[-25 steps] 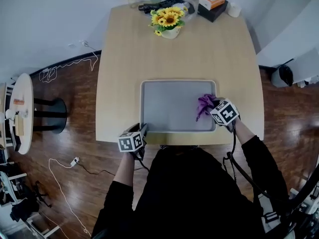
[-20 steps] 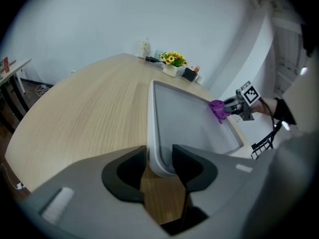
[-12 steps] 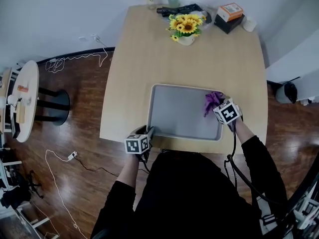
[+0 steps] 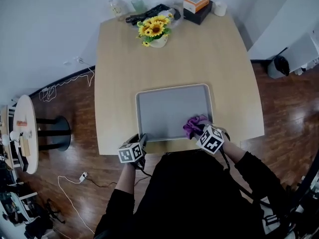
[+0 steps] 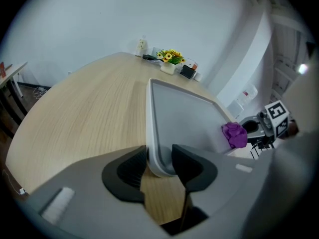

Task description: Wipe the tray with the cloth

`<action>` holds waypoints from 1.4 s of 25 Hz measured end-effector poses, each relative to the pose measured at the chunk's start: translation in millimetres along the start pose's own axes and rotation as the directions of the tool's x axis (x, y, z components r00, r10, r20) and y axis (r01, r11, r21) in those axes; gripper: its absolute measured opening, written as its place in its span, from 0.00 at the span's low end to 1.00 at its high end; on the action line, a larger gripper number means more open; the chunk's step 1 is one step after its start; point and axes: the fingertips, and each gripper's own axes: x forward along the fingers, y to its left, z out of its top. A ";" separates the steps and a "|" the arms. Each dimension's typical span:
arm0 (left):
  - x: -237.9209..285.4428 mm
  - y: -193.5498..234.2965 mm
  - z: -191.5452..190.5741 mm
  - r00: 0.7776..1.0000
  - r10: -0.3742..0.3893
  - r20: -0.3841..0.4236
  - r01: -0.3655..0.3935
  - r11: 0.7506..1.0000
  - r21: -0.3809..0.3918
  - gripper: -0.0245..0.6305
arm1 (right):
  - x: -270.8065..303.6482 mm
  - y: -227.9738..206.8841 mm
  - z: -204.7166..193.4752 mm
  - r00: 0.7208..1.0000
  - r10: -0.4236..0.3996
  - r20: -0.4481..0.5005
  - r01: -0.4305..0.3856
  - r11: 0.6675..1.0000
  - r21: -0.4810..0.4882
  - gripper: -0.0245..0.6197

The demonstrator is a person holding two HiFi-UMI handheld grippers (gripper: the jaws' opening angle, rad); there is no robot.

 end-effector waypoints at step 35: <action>-0.1 -5.6 -3.3 1.000 -0.001 0.026 0.002 1.000 -0.018 0.26 | 26.0 25.9 36.4 0.993 0.111 -0.037 -0.115 0.983 -0.143 0.16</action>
